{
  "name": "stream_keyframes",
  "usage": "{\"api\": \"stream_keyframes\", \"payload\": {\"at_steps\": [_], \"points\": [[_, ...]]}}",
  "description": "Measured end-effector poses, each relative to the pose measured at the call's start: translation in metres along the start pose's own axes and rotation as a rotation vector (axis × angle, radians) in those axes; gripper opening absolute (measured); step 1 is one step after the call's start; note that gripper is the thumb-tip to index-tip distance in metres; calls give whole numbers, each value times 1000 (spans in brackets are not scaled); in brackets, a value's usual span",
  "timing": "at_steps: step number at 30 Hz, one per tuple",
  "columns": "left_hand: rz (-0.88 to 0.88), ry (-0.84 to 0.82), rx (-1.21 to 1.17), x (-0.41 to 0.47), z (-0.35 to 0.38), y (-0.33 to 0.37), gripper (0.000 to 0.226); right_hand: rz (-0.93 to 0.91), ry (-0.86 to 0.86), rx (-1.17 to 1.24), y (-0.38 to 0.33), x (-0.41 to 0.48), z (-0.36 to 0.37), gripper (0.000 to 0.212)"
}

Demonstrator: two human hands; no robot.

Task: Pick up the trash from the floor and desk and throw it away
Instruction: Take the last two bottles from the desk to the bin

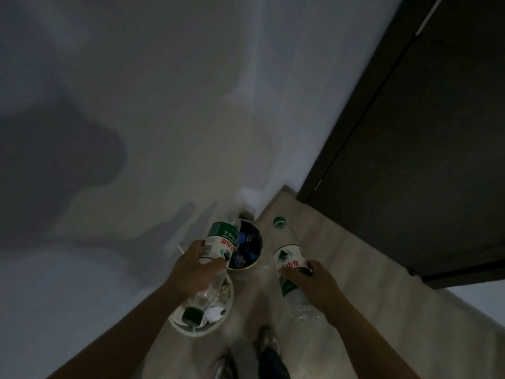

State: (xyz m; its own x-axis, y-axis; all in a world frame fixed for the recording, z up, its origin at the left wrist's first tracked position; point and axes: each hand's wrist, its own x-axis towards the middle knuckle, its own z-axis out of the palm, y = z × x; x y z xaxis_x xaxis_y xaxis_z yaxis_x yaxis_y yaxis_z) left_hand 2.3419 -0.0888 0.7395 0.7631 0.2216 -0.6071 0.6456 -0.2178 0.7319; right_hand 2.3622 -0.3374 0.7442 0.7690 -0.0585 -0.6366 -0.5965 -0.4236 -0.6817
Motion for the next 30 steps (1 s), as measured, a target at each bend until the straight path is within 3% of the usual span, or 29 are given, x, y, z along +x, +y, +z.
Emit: {"api": "stream_keyframes", "payload": {"at_steps": [6,16,23,30], "points": [[-91,57,204,104,28,-31,68,178,-112,5,14,113,15,44],[-252,-14,377,274,103,-112,74,224,-126,-123,74,262,41,52],[-212,16,381,350,129,-157,84,273,-163,-168,124,318,66,58],[-127,102,447,350,133,-180,53,306,-203,-218,139,340,94,58]]}}
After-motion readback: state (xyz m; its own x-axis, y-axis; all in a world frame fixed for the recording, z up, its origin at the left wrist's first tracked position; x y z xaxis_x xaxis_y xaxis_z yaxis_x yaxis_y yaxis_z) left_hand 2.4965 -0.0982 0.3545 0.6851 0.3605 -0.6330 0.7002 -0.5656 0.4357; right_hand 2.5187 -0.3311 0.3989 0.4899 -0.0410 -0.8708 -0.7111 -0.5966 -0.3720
